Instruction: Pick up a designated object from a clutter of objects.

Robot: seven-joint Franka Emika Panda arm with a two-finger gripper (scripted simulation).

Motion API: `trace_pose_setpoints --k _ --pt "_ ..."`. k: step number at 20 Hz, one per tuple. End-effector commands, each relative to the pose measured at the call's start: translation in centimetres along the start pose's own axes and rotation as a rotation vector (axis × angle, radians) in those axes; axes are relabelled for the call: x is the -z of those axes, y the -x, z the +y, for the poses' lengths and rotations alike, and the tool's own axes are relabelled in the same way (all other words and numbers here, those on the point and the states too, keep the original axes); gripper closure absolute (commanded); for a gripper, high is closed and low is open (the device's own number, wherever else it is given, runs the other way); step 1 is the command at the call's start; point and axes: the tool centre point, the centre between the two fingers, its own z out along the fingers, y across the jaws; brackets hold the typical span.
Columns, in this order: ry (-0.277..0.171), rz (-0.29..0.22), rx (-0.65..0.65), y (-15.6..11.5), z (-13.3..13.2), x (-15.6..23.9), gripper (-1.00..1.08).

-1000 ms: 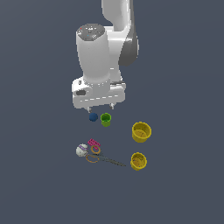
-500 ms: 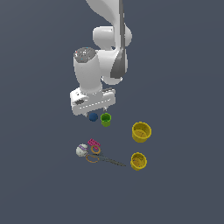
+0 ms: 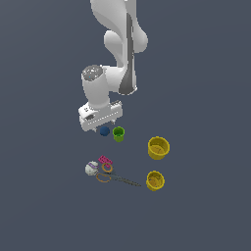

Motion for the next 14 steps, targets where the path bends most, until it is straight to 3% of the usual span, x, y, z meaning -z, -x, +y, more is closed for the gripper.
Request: trace_pose_setpoints --k 1,14 --pt "0.001 -0.001 0.029 0.9 -0.1 -0.9 -0.92" --pt "0.001 -0.005 0.078 2.7 -0.3 -2.4 -0.92"
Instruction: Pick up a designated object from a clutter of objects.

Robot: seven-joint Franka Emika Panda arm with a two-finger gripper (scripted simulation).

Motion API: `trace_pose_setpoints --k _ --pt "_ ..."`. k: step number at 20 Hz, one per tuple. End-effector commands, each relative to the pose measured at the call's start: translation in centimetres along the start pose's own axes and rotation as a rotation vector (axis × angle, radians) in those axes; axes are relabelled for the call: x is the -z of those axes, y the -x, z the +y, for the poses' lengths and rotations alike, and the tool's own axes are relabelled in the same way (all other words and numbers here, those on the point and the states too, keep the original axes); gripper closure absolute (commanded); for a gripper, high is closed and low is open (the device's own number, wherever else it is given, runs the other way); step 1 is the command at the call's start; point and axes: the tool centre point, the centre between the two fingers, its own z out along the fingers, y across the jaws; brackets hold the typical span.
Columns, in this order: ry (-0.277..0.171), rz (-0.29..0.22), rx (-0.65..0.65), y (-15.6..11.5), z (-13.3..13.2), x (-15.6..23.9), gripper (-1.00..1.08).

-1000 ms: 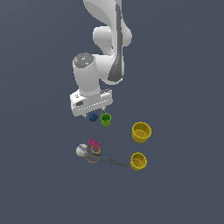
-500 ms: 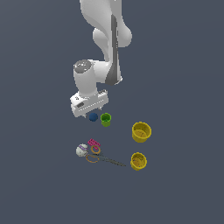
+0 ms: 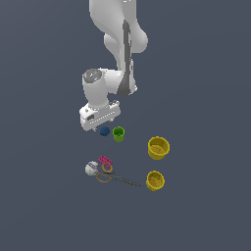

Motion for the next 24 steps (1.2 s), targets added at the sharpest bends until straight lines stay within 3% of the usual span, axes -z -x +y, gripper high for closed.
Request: trace_pose_setpoints --k 1,19,20,24 --pt "0.000 0.000 0.000 0.0 0.0 -0.1 -0.92" --pt "0.000 0.000 0.003 0.1 -0.1 -4.7 -0.92" --pt "0.000 0.000 0.003 0.1 -0.1 -4.7 1.08" --pt "0.000 0.000 0.003 0.1 -0.1 -4.7 1.08"
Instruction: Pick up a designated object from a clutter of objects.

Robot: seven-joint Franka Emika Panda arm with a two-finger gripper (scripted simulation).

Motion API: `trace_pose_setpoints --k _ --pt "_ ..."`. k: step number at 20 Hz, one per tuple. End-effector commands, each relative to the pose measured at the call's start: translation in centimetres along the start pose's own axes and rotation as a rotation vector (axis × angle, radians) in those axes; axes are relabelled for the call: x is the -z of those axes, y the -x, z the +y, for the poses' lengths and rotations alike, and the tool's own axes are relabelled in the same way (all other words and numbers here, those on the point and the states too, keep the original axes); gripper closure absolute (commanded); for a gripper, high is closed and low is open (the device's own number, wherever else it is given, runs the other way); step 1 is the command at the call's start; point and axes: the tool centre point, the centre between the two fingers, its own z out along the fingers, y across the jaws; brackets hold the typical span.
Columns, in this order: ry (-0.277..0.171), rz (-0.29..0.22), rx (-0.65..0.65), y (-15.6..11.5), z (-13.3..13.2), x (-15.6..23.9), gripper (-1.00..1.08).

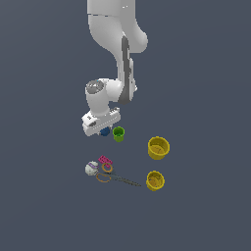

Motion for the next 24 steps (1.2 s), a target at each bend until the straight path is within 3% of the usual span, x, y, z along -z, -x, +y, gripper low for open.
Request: trace_pose_setpoints --k 1,13,24 --pt "-0.001 -0.001 0.001 0.0 -0.1 -0.1 1.08" --pt "0.000 0.000 0.000 -0.8 0.0 0.9 1.08" --pt "0.001 -0.001 0.000 -5.2 0.1 6.4 1.08"
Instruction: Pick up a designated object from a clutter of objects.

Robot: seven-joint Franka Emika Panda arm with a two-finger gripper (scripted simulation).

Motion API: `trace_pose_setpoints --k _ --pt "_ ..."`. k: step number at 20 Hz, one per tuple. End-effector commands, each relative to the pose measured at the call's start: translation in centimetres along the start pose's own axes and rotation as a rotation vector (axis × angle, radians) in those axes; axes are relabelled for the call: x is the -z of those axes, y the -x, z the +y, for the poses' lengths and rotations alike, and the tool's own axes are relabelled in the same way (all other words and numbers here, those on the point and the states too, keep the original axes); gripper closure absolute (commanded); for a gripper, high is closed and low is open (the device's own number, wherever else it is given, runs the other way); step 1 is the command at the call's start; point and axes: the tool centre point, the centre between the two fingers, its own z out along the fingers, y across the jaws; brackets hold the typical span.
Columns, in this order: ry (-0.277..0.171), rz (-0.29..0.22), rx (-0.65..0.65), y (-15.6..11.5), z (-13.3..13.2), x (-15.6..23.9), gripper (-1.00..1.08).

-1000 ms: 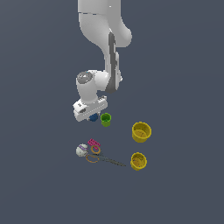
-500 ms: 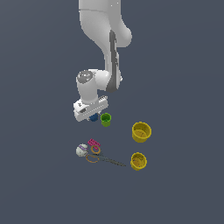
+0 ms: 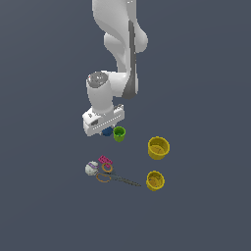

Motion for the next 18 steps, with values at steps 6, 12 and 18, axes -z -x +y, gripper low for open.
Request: trace_pose_setpoints --k 6,12,18 --pt "0.002 -0.001 0.000 -4.6 0.2 5.7 1.08" --pt "0.002 -0.001 0.000 -8.7 0.3 10.7 1.08" --pt "0.002 -0.001 0.000 -12.6 0.5 15.3 1.08"
